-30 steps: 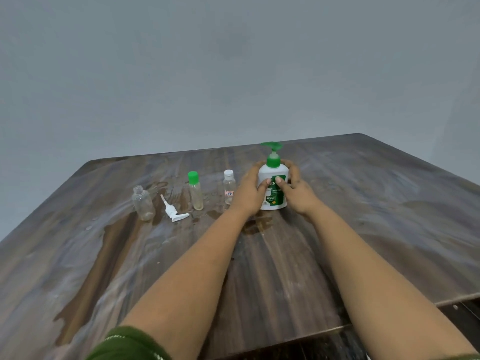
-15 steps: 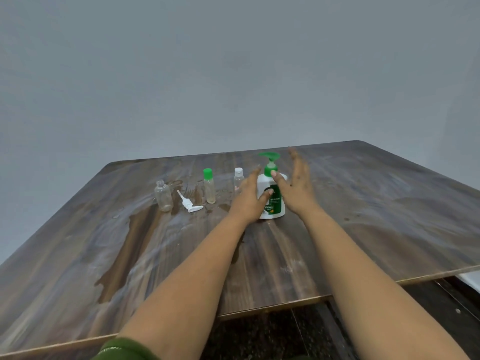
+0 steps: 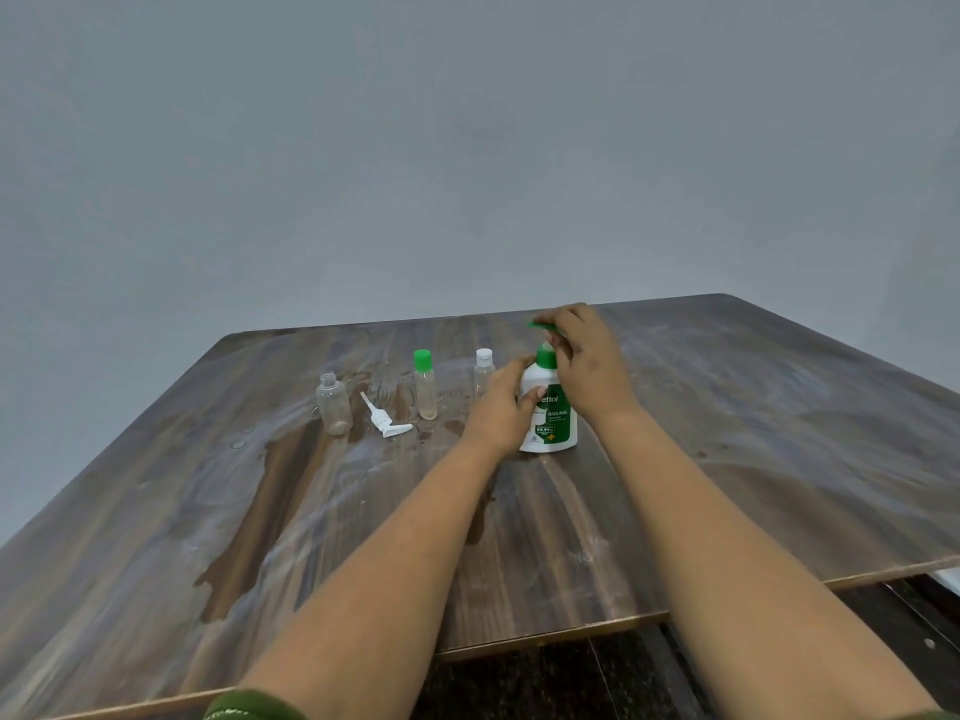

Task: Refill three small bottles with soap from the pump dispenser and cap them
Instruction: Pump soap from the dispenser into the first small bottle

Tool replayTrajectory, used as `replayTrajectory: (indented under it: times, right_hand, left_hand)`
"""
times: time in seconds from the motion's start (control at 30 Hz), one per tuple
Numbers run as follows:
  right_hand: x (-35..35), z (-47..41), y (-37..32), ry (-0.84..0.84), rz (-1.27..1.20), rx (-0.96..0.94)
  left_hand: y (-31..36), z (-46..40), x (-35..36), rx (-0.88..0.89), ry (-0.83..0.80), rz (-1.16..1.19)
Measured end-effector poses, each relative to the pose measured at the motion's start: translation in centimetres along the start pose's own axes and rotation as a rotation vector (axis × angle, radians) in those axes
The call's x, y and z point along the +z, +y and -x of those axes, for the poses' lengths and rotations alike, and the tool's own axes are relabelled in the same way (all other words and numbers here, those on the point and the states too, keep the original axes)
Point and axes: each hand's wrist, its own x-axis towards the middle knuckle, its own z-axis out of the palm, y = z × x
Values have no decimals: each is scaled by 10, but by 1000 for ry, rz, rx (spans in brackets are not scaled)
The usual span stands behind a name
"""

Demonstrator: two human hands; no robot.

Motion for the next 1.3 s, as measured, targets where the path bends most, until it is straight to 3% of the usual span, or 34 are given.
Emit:
replayTrajectory:
  times: [0.17, 0.3, 0.37, 0.43, 0.5, 0.57, 0.67, 0.87, 1.07, 1.3]
  right_hand:
    - [12, 10, -11, 47, 75, 3]
    - [55, 22, -45, 214, 132, -134]
    - [87, 26, -59, 164, 30, -148]
    - [122, 27, -67, -28, -114, -23]
    - [157, 24, -73, -315, -215, 200]
    - [188, 20, -77, -545, -286, 412]
    - [221, 13, -82, -667, -295, 526]
    - [250, 5, -87, -580, -365, 640]
    - [218, 6, -95, -443, -484, 626]
    - [95, 8, -91, -253, -377, 526]
  left_hand:
    - [1, 10, -11, 12, 26, 46]
    - [-12, 27, -55, 109, 455, 73]
    - [-31, 37, -85, 68, 621, 34]
    - [-55, 47, -116, -63, 703, 31]
    - [-83, 52, -143, -228, 629, -49]
    - [-109, 55, -160, -340, 432, -143]
    - [-139, 49, -170, -460, 304, -104]
    - [-161, 34, -163, -505, 324, 387]
    - [-136, 37, -160, -328, 367, 355]
    - [-35, 30, -117, -146, 275, 564]
